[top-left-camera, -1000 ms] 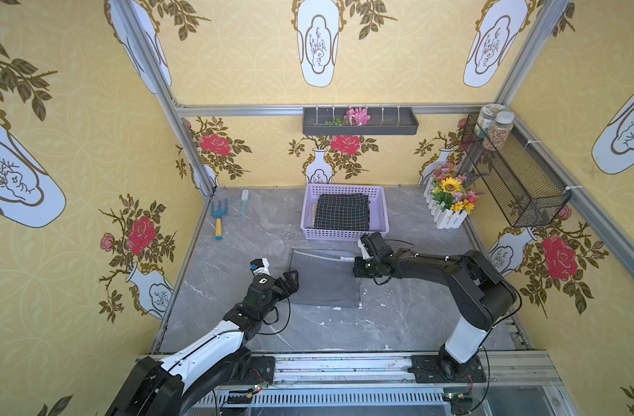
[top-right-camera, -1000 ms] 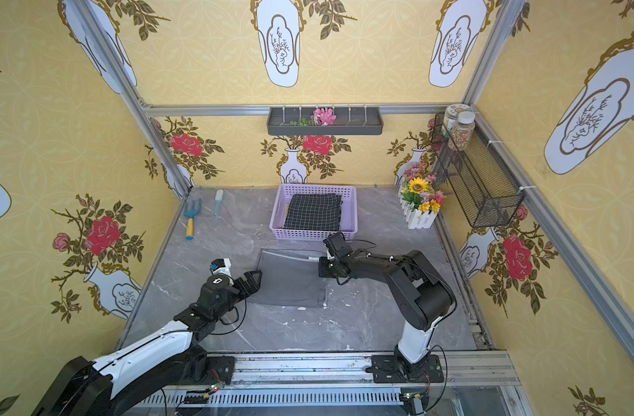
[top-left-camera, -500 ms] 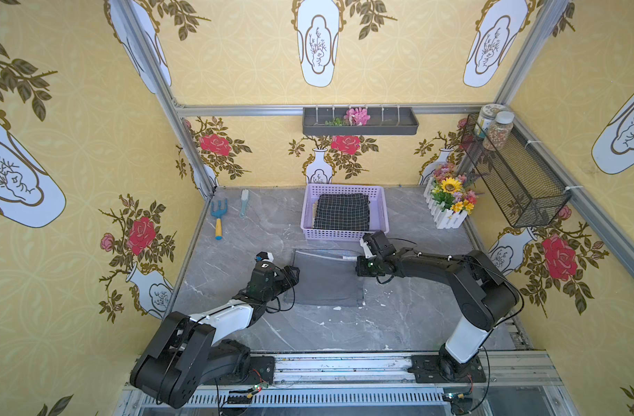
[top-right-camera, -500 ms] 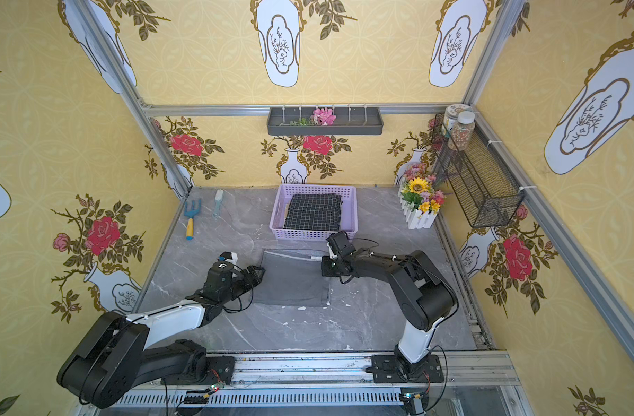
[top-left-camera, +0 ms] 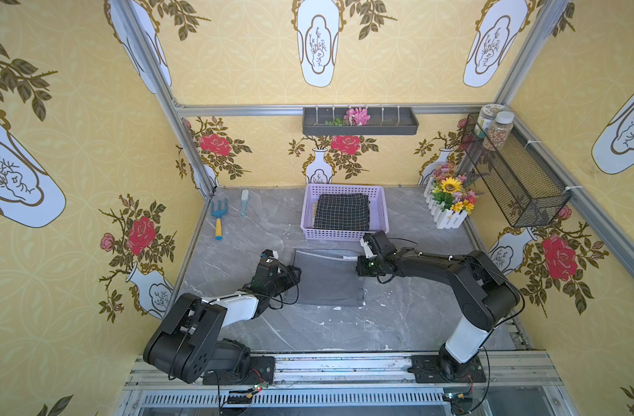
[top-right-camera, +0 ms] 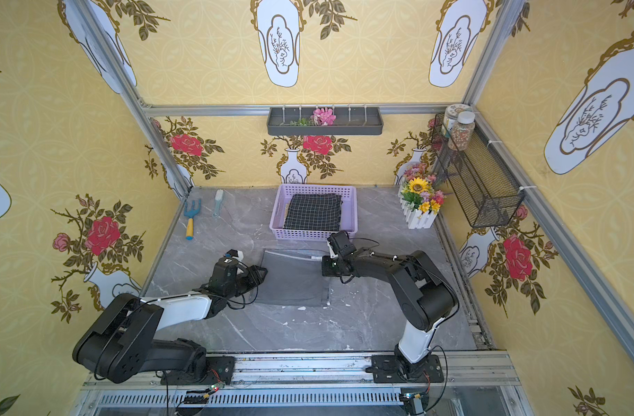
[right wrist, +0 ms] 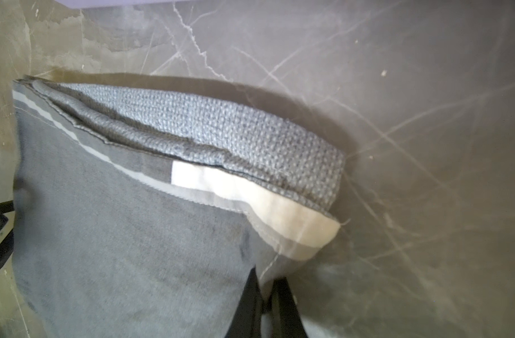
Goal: Put the folded pillowcase in the basket
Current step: Pick up the pillowcase from the center of the board.
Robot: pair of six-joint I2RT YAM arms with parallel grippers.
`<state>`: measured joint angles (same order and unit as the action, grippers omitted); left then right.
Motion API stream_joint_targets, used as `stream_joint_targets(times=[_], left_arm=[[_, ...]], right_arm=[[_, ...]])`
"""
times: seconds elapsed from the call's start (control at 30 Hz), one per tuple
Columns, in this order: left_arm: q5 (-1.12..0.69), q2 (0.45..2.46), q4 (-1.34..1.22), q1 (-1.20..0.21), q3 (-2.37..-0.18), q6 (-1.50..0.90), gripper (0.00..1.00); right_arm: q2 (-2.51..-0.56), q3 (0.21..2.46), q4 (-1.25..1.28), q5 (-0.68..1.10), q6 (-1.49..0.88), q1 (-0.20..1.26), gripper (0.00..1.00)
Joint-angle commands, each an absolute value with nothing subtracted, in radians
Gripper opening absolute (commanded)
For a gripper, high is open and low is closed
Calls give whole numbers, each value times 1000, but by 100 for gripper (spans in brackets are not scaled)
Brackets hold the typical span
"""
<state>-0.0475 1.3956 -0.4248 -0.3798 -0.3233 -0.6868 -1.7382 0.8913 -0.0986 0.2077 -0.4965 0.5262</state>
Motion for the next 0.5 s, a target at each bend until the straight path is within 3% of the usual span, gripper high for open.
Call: stream_joint_targets(times=[0.0,0.47], left_arm=[[-60,1422,-413,-379,-322,-679,55],[-62,1460,-447,-379,-309,-694,7]], right_arm=[[-1729,894,-112,205,-494,526,9],[-1721,884,-97,208,-497,526,7]])
